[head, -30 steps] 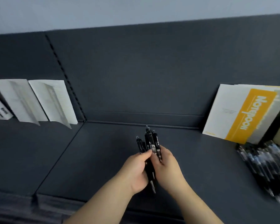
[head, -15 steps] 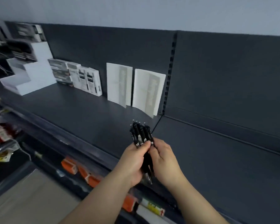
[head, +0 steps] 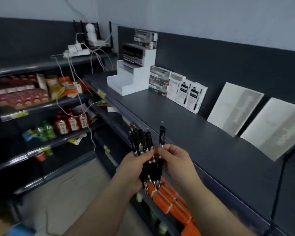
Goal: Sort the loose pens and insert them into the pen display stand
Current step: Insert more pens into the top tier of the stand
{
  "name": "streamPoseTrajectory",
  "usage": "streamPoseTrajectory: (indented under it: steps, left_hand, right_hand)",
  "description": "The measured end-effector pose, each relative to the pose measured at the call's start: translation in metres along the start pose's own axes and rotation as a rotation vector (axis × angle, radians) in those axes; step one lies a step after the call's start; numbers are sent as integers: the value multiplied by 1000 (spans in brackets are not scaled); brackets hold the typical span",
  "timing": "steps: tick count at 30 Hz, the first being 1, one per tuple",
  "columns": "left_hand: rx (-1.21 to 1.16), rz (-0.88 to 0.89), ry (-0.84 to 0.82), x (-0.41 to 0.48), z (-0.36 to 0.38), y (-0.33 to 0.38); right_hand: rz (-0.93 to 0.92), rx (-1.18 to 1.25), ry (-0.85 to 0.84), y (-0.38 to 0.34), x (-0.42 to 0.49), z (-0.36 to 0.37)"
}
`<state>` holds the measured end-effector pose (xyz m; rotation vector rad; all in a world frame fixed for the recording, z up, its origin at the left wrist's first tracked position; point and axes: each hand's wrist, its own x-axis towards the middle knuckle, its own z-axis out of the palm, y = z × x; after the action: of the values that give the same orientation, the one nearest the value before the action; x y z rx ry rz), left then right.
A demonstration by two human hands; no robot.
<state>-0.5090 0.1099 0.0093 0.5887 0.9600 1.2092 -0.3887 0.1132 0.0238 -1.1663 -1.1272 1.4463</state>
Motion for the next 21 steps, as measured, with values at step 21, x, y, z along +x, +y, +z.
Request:
streamPoseTrajectory:
  steps: [21]
  left_hand:
    - [-94, 110, 354, 230, -176, 211]
  right_hand:
    - [68, 22, -245, -17, 348, 209]
